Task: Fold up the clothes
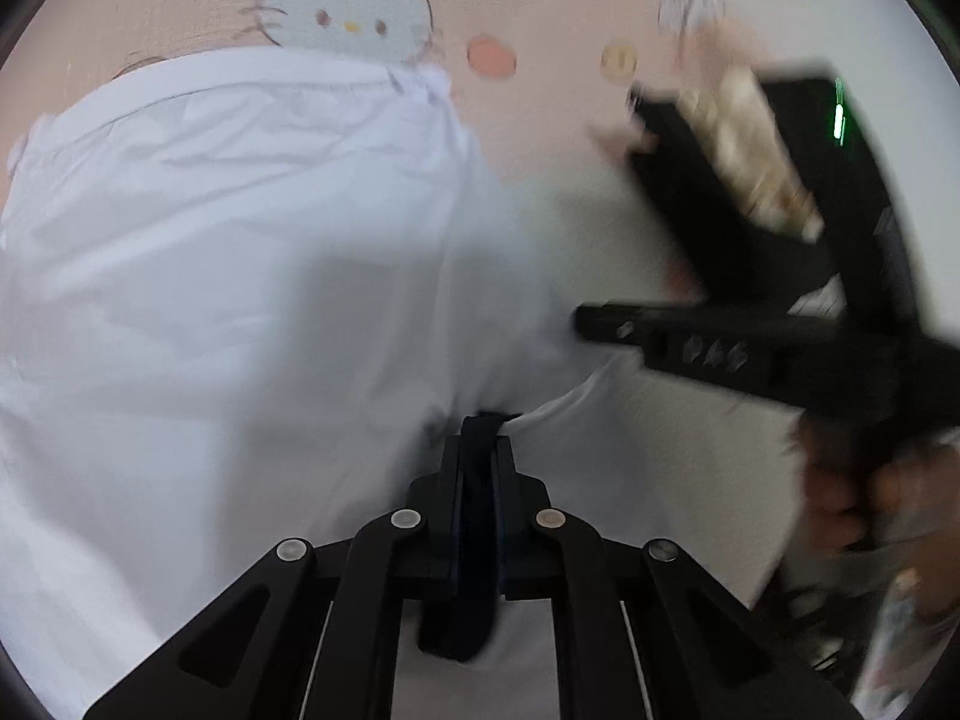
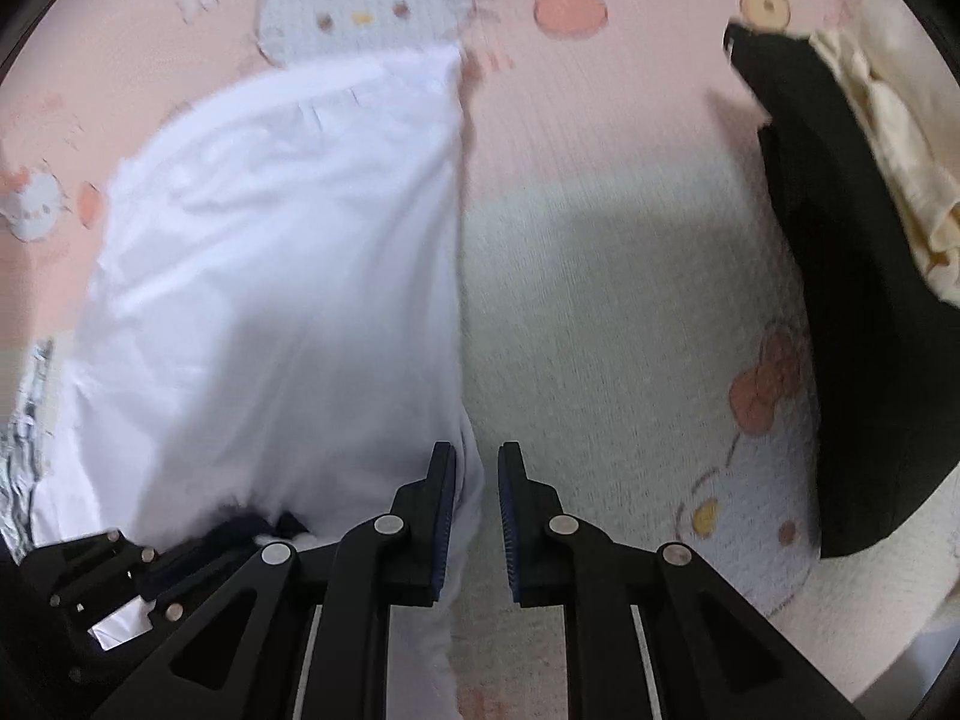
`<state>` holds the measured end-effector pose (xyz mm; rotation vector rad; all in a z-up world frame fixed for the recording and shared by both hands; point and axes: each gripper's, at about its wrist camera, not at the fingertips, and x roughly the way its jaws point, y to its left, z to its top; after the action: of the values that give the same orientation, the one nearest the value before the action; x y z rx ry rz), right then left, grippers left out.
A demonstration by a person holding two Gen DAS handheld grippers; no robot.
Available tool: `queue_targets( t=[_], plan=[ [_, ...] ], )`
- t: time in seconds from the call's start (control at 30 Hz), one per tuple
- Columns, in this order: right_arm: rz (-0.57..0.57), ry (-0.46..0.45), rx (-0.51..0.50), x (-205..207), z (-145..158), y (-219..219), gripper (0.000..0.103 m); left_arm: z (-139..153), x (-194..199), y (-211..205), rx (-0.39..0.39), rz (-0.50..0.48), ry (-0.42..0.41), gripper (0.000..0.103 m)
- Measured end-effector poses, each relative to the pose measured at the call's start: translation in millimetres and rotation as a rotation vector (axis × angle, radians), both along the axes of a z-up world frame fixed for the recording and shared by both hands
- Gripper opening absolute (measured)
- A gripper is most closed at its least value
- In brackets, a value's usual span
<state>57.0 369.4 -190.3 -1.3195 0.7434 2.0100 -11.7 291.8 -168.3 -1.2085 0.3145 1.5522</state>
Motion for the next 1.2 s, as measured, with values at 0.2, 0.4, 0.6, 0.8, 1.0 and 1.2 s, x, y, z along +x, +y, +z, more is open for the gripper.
queue_targets(
  t=[0.2, 0.4, 0.6, 0.8, 1.0, 1.2],
  plan=[
    [0.074, 0.009, 0.180, 0.2, 41.3, -21.6, 0.052, 35.0, -25.2, -41.5, 0.048, 0.158, 0.023, 0.054],
    [0.159, -0.013, 0.387, 0.8, 92.4, -47.2, 0.057, 48.5, -53.0, -87.3, 0.000, 0.258, 0.032, 0.060],
    [0.320, 0.030, 0.539, -30.3, 116.5, -129.3, 0.064, 69.6, -71.3, -147.8, 0.063, 0.302, 0.067, 0.060],
    [0.502, 0.092, 0.558, -54.1, 105.0, -207.8, 0.064, 75.9, -87.1, -184.2, 0.083, 0.377, 0.210, 0.060],
    [0.598, 0.053, 0.639, -75.7, 89.2, -249.1, 0.064, 62.2, -107.6, -222.5, 0.098, 0.482, 0.115, 0.060],
    [0.665, 0.068, 0.672, -85.2, 87.8, -285.7, 0.064, 49.7, -110.7, -266.9, 0.097, 0.557, 0.060, 0.060]
  ],
)
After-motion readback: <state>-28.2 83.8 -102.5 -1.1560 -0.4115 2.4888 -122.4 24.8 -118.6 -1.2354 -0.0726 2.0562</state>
